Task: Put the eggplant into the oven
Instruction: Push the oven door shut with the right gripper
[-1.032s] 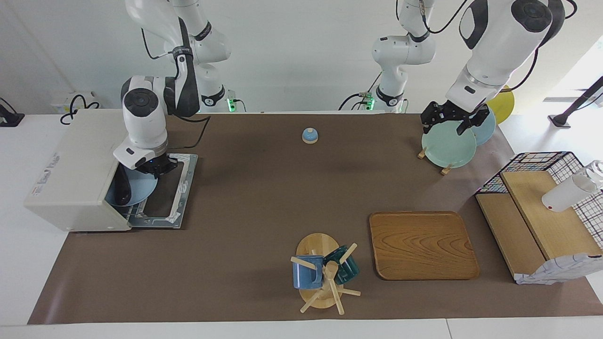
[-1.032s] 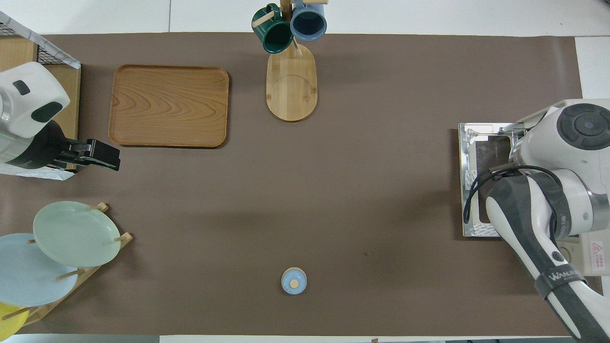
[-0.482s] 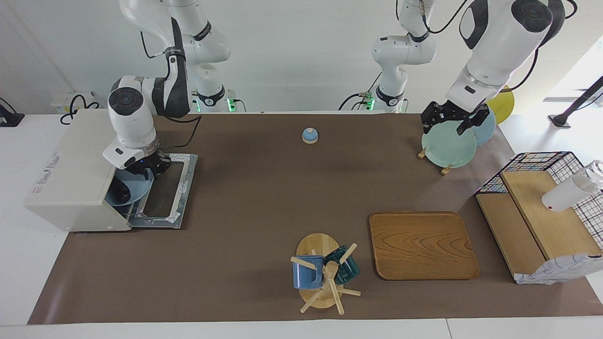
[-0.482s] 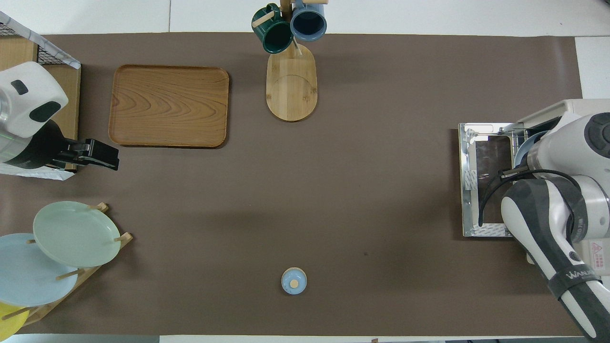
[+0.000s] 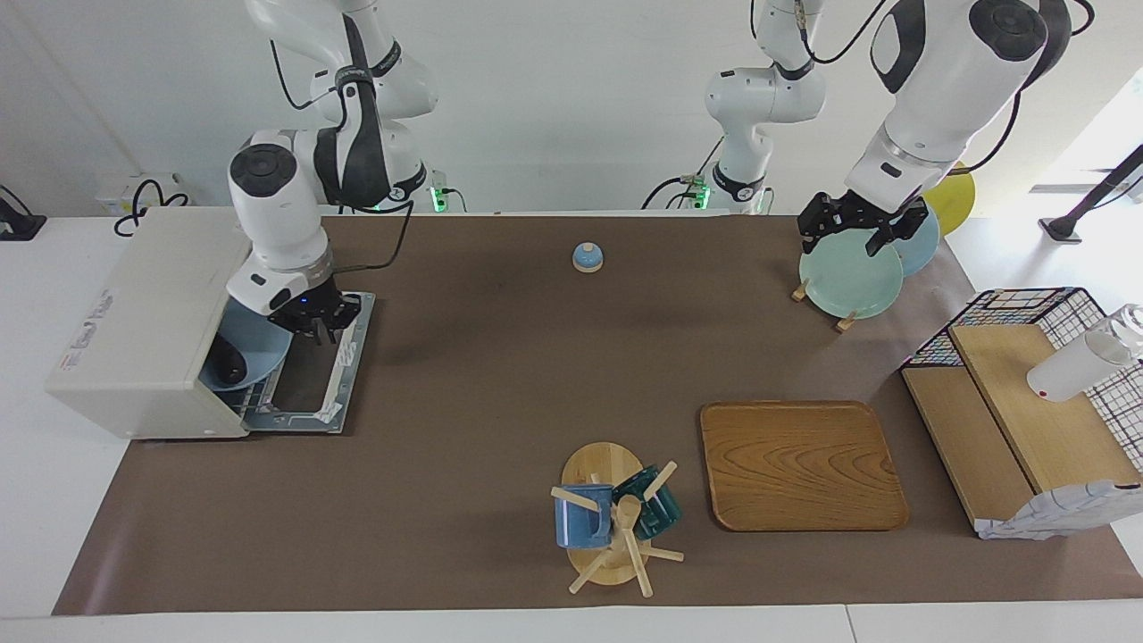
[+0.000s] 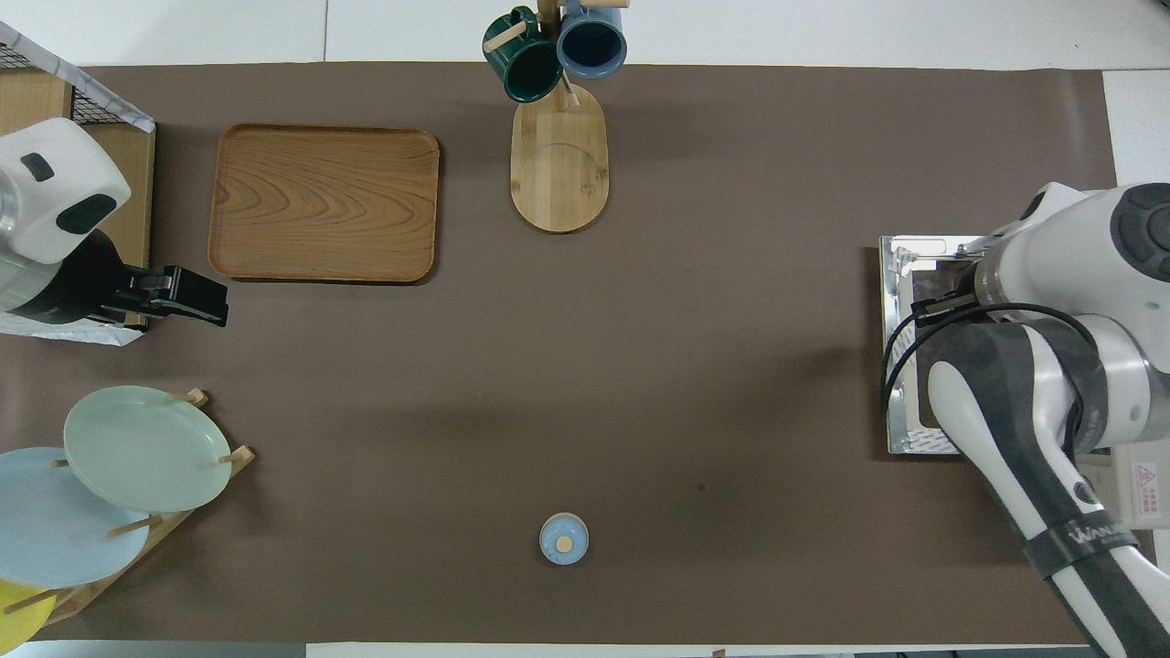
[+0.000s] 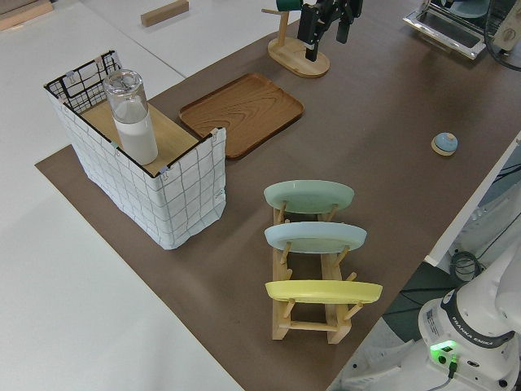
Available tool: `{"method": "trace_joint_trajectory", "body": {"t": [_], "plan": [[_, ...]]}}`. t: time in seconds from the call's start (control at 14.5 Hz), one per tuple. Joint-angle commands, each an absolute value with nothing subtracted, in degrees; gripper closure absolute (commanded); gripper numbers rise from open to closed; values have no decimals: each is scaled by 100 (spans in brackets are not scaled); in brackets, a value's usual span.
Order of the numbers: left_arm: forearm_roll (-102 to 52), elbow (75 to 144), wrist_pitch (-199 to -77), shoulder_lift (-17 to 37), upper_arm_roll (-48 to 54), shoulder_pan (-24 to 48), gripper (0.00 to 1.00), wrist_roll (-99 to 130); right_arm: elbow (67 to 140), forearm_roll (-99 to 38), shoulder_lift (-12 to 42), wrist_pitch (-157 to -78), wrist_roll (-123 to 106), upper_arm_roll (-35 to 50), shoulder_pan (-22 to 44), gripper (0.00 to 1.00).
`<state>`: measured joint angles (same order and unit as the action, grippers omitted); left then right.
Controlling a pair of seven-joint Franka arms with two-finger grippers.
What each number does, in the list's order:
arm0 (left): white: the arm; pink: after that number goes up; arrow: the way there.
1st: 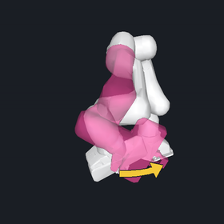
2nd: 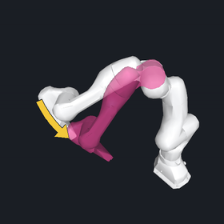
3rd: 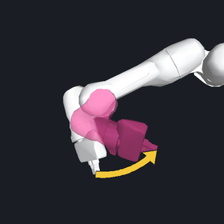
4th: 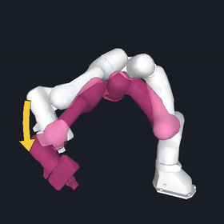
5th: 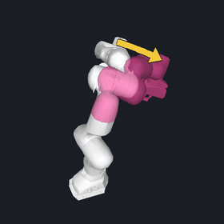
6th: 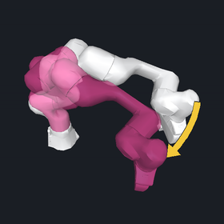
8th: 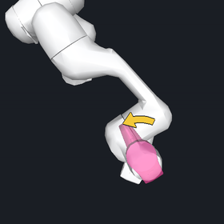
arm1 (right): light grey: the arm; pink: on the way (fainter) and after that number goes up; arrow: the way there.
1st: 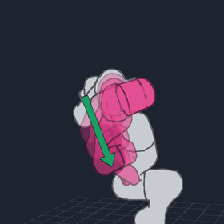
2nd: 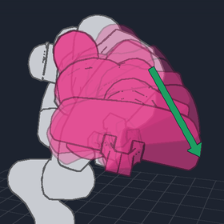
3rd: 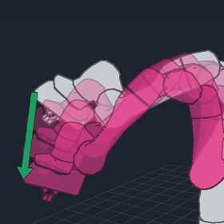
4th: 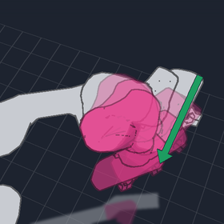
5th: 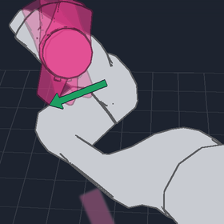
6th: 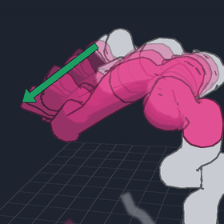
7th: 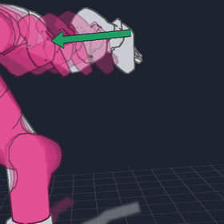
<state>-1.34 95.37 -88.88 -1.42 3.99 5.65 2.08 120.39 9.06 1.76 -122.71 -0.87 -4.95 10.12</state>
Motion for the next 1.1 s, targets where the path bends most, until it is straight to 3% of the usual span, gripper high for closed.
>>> {"method": "trace_joint_trajectory", "body": {"t": [0.0,0.62,1.03], "plan": [[-44,9475,-8815,-158,387,563,0,141,12610,817,281,-13083,315,-483,1107,100],[-35,9475,-8815,-167,387,563,0,141,13148,809,615,-13991,351,-483,1002,100],[-35,9475,-8815,-158,387,563,0,141,13210,905,668,-13993,-78,-501,844,100]]}}
